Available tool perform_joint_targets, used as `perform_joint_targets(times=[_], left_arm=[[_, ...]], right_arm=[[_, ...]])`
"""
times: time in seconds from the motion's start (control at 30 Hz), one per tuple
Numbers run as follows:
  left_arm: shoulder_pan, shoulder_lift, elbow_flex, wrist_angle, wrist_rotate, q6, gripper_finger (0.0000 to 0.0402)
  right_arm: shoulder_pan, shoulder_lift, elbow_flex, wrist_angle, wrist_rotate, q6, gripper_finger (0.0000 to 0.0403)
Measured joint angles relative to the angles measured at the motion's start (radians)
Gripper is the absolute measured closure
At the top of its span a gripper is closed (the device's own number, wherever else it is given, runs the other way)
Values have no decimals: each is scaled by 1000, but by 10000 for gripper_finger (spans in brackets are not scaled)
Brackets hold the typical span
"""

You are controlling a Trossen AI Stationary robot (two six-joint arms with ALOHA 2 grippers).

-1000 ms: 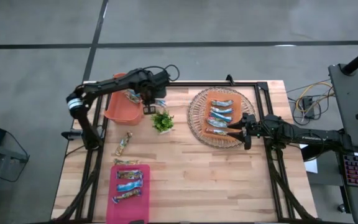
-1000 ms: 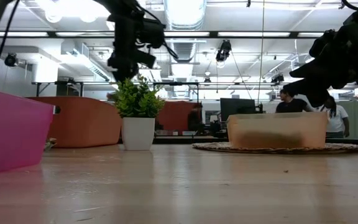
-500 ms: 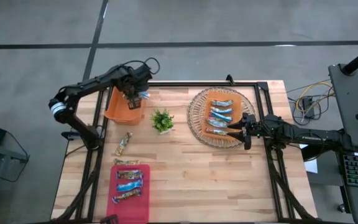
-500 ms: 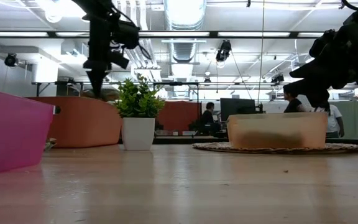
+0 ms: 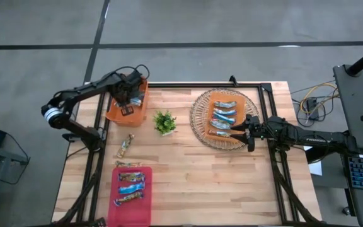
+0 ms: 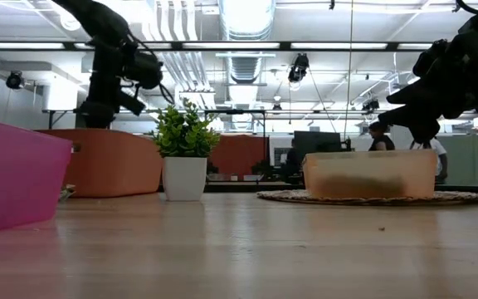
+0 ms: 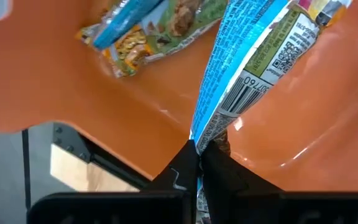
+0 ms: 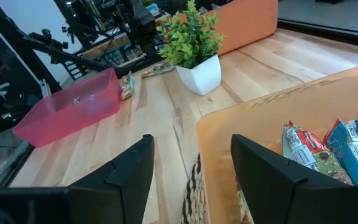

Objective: Pick and place Granola Bars by type
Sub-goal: Put the top yellow granola bar into the left orange bin

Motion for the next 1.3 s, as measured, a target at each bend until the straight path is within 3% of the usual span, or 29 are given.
perform_joint_targets(times=[0.4,0.87,1.3], left_arm=[[45,41,-132,220,-16,128,401],[95,89,-143,376,-17,344,401],[95,89,-146,374,-17,315,401]], right_arm=[[0,0,0,0,0,0,199],[0,0,0,0,0,0,199],[0,0,0,0,0,0,199]])
